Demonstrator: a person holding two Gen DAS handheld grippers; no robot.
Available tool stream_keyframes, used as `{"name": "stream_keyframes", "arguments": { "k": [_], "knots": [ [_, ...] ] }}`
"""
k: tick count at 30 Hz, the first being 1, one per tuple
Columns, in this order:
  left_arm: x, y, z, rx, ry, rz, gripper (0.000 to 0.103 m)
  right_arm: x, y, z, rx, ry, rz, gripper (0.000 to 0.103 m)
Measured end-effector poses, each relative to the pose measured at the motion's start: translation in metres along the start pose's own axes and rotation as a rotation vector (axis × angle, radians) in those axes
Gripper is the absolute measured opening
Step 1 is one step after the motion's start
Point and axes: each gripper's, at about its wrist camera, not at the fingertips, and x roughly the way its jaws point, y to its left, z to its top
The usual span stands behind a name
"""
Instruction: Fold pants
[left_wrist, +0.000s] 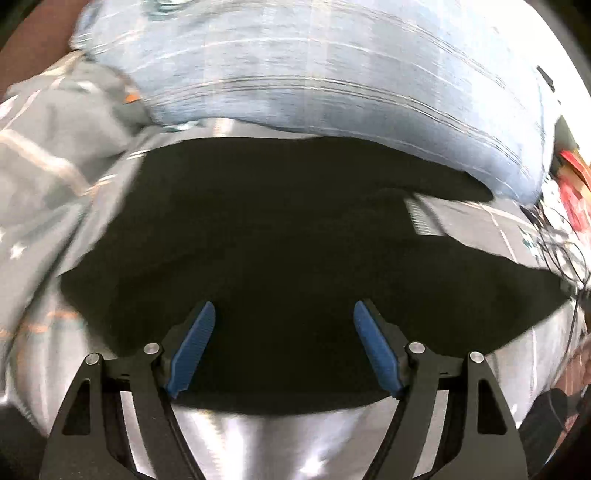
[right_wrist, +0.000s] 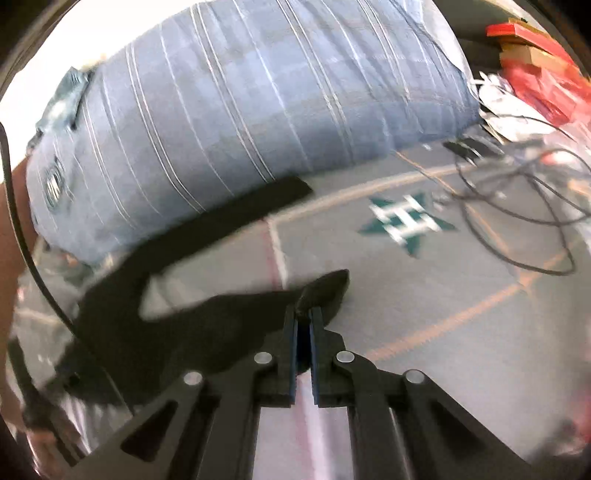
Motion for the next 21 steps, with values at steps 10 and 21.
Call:
{"name": "stream_keyframes", "arguments": {
  "k": [10,21],
  "knots": [
    [-0.022,0.094,-0.015,-0.191,-0.023,0.123,0.078,0.024,-0.004,-0.012,-0.135,0.173,-0.126,0.032],
    [-0.015,0.09,0.009,-0.127,-0.03,0.089,0.078,0.009,0.134,-0.016,-0.355,-0.018,0.262,0.055]
  ]
}}
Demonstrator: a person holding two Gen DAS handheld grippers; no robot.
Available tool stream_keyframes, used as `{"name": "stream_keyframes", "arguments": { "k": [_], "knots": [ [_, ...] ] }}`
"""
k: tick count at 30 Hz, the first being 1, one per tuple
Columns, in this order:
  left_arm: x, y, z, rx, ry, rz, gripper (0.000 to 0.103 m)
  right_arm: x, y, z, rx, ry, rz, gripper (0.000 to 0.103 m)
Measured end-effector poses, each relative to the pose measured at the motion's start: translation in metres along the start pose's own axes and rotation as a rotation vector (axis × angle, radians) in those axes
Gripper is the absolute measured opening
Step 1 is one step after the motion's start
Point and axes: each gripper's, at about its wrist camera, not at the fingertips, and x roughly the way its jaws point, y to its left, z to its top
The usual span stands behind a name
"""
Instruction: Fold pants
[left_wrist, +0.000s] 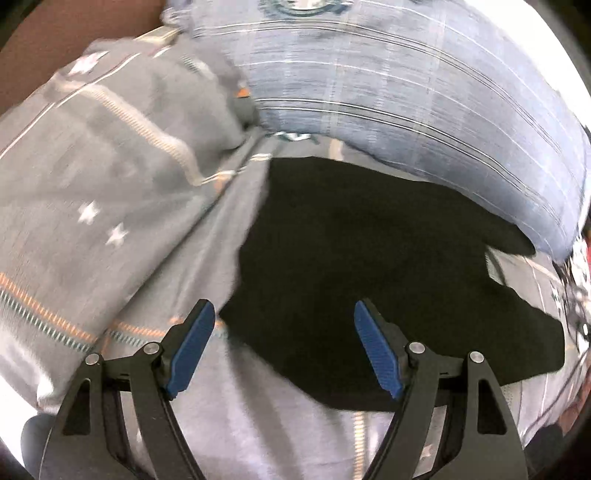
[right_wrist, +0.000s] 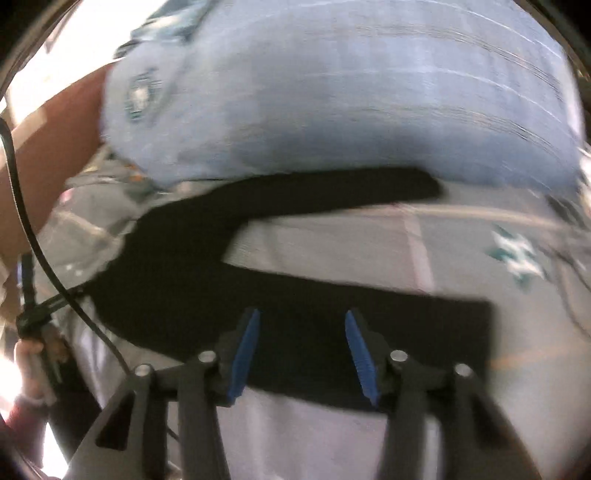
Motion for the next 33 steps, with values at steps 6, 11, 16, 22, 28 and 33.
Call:
{"name": "stream_keyframes", "arguments": {
  "k": [6,11,16,22,28,33],
  "knots": [
    [0.024,-0.023,0.032,0.085,0.032,-0.068,0.083,0.061,0.033,0.039,-0.132,-0.043,0.108,0.061],
    [0.047,-0.034,0.052,0.127,0.029,-0.023,0.083,0.099,0.047,0.067,-0.173,-0.012,0.134,0.062],
    [0.065,-0.036,0.064,0.137,0.034,-0.025,0.083,0.12,0.054,0.085,-0.216,-0.011,0.136,0.066],
    [0.085,-0.043,0.084,0.245,0.04,-0.073,0.083,0.147,0.067,0.113,-0.356,0.003,0.154,0.076],
    [0.123,-0.037,0.127,0.356,0.122,-0.238,0.083,0.19,0.08,0.142,-0.494,0.061,0.147,0.079],
    [0.147,-0.03,0.157,0.373,0.153,-0.259,0.083,0.22,0.086,0.158,-0.605,0.092,0.132,0.079]
  ]
}}
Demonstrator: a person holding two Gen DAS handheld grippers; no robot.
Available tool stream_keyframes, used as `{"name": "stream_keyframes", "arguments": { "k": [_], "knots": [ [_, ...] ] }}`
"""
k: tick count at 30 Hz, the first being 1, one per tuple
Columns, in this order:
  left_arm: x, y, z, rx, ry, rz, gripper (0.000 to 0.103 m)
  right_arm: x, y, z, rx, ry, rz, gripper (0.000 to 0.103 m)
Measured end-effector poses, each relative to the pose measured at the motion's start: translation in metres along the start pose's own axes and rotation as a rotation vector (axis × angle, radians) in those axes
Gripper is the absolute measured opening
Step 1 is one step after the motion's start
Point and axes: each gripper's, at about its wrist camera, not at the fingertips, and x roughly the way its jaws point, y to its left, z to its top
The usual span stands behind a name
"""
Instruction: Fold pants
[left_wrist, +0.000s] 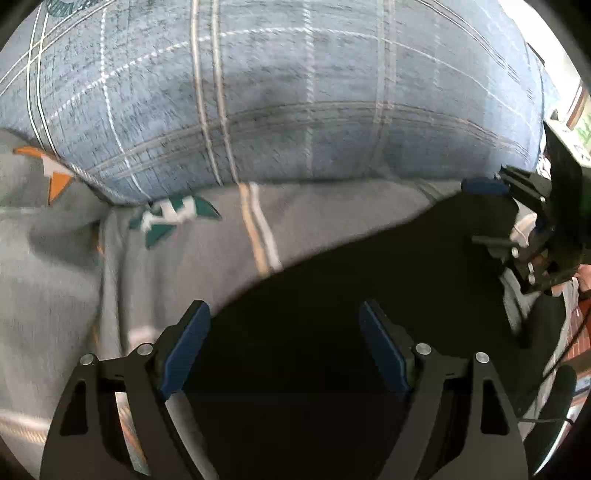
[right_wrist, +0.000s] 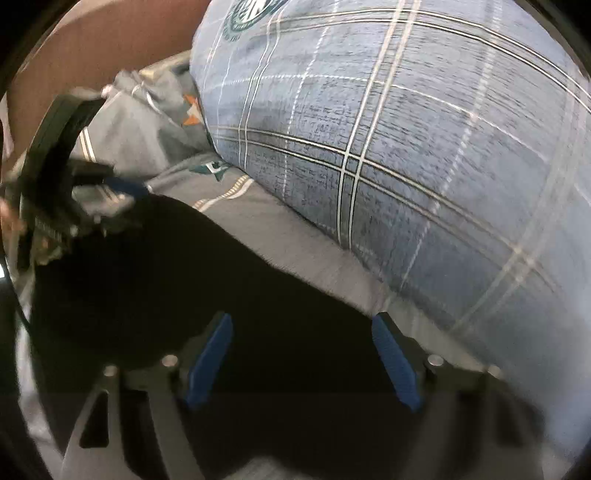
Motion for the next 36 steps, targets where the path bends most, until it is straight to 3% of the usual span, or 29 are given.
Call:
{"name": "stream_keyframes", "arguments": {
  "k": [9,14,27,31,33,34,35,36],
  "knots": [
    [0.037,-0.004,0.015,0.125,0.106,0.001,0.083,0.038,-0.006,0.015,-0.085,0.075,0.07,0.079],
    [0.046,-0.004,0.024,0.165,0.112,-0.012,0.087,0.053,-0.012,0.016,-0.11,0.131,0.081,0.08],
    [0.069,-0.018,0.036,0.223,0.102,-0.047,0.09,0.061,-0.025,0.02,-0.099,0.142,0.132,0.083],
    [0.072,-0.013,0.033,0.215,0.105,-0.082,0.091,0.062,-0.034,0.019,-0.06,0.161,0.174,0.08],
    [0.071,-0.016,0.031,0.226,0.098,-0.084,0.091,0.06,-0.036,0.019,-0.024,0.16,0.219,0.052],
    [0.068,-0.015,0.03,0.236,0.094,-0.092,0.082,0.054,-0.032,0.018,-0.038,0.139,0.213,0.024],
    [0.066,-0.019,0.029,0.25,0.082,-0.117,0.065,0.049,-0.023,0.018,-0.078,0.122,0.169,0.005],
    [0.064,-0.023,0.029,0.264,0.076,-0.133,0.053,0.045,-0.015,0.017,-0.095,0.12,0.14,0.005]
  ]
}}
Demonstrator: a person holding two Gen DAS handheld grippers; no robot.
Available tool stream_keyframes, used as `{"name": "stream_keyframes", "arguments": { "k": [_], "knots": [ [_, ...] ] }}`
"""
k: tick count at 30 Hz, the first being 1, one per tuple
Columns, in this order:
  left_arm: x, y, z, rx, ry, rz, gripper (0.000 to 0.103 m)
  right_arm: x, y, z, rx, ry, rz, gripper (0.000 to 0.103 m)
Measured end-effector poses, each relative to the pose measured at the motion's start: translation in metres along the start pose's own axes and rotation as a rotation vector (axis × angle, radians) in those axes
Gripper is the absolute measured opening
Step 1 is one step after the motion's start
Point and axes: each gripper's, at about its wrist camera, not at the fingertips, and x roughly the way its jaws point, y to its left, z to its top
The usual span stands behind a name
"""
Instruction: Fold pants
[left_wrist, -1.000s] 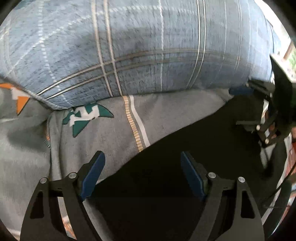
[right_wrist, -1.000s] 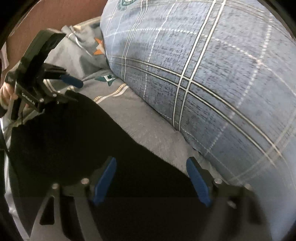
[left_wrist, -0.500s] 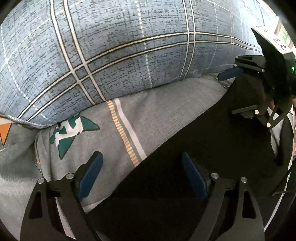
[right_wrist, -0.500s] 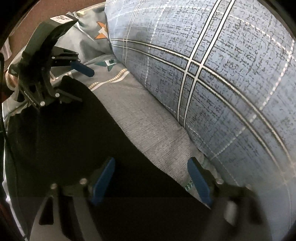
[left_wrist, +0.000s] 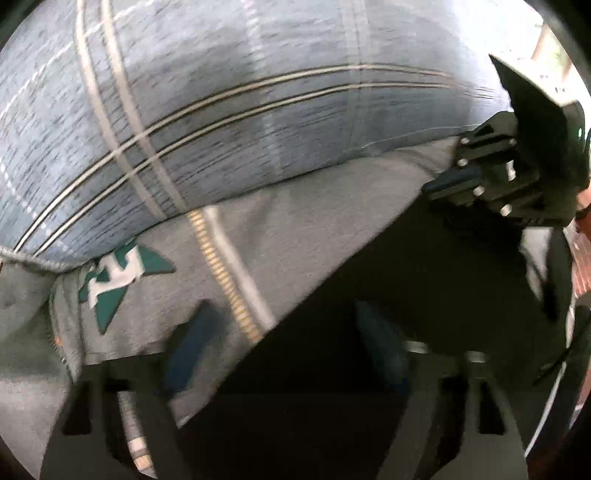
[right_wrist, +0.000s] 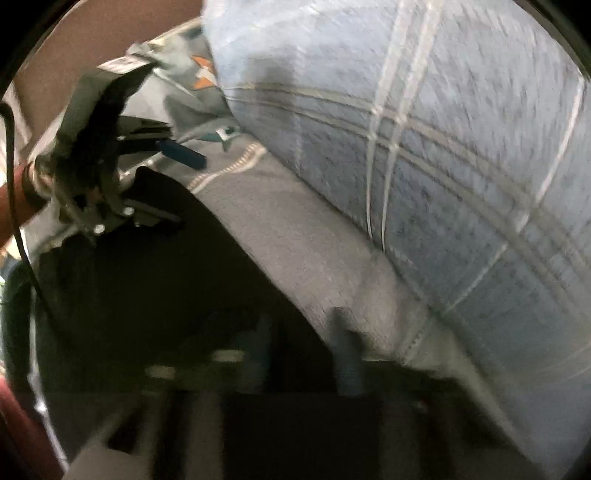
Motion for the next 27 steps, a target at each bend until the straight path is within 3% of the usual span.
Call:
{"name": "stream_keyframes", "arguments": {
  "k": [1,2,4,11,16,18,20,24,27],
  "knots": [
    [-0.002,-0.007,0.001,0.019,-0.001,-0.011,0.029,-0.005,0.008,-0.001,-0.01,-0.008,-0.034,0.005],
    [-0.004,-0.014,0.002,0.037,0.0,0.006,0.012,-0.011,0.014,-0.003,-0.015,-0.022,-0.067,0.004],
    [-0.011,-0.027,0.003,0.075,-0.006,0.064,0.005,-0.029,0.022,-0.007,-0.004,-0.062,-0.111,0.004],
    [-0.094,-0.083,-0.026,0.095,-0.153,0.064,0.005,-0.139,0.093,-0.046,-0.016,-0.236,-0.244,0.004],
    [-0.129,-0.131,-0.081,0.097,-0.136,0.038,0.004,-0.179,0.159,-0.102,0.039,-0.305,-0.189,0.004],
    [-0.132,-0.14,-0.101,0.078,-0.093,0.03,0.004,-0.172,0.181,-0.125,0.08,-0.298,-0.122,0.004],
    [-0.129,-0.147,-0.122,0.039,-0.054,0.008,0.004,-0.156,0.202,-0.146,0.097,-0.26,-0.133,0.004],
    [-0.125,-0.145,-0.155,-0.098,-0.02,-0.033,0.005,-0.121,0.206,-0.172,0.217,-0.224,-0.101,0.004],
    [-0.13,-0.139,-0.177,-0.189,-0.036,-0.013,0.005,-0.112,0.201,-0.183,0.312,-0.24,-0.066,0.004]
  ]
}}
